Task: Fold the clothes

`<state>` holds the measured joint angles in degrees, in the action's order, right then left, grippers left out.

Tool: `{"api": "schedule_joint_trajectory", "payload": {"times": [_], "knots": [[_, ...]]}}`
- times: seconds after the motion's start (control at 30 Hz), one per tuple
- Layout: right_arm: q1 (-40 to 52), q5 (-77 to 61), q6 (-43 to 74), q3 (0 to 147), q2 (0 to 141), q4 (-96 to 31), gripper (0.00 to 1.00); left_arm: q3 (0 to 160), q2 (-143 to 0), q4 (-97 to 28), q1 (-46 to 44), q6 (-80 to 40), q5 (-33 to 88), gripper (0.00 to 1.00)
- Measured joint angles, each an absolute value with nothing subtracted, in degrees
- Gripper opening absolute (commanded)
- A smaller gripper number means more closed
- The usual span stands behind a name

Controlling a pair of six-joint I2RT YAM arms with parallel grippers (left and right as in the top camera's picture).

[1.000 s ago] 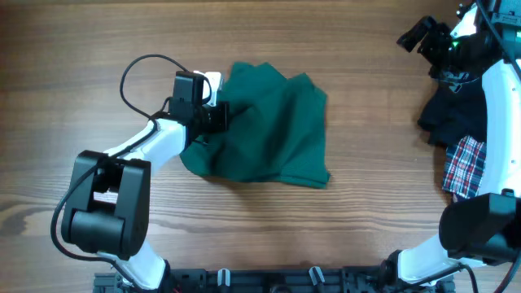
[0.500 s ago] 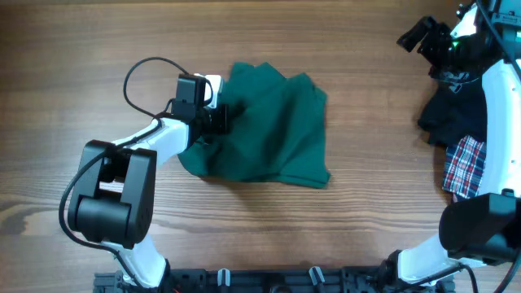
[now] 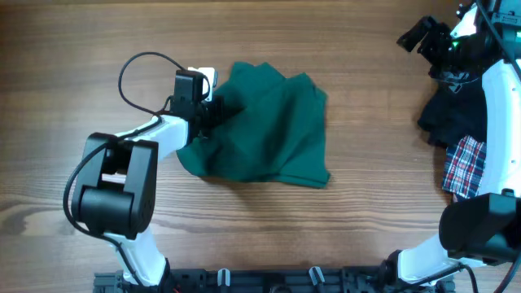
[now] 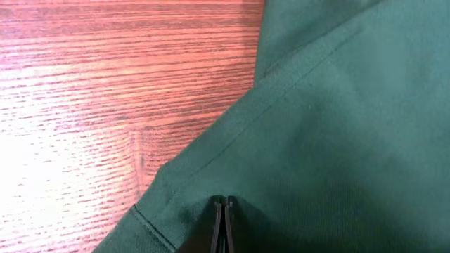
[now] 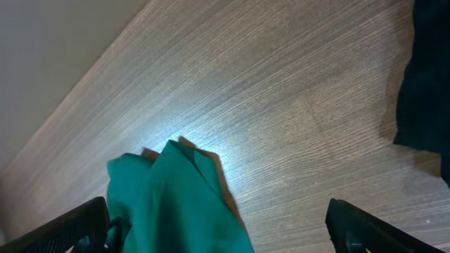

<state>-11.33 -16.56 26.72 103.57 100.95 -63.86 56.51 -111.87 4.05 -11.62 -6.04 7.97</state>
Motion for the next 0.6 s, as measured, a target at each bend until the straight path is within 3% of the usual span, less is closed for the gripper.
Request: {"api": "schedule_joint_trajectory", "payload": {"times": [0.27, 0.6], "knots": [[-11.33, -16.56, 26.68, 103.57, 100.92, -63.86, 1.0, 56.47, -113.47, 9.52, -10.35, -6.04, 6.59, 0.04], [-11.33, -16.56, 26.68, 103.53, 100.92, -64.31, 1.0, 55.99, -114.43, 22.41, -2.48, -5.82, 2.81, 0.04]]}}
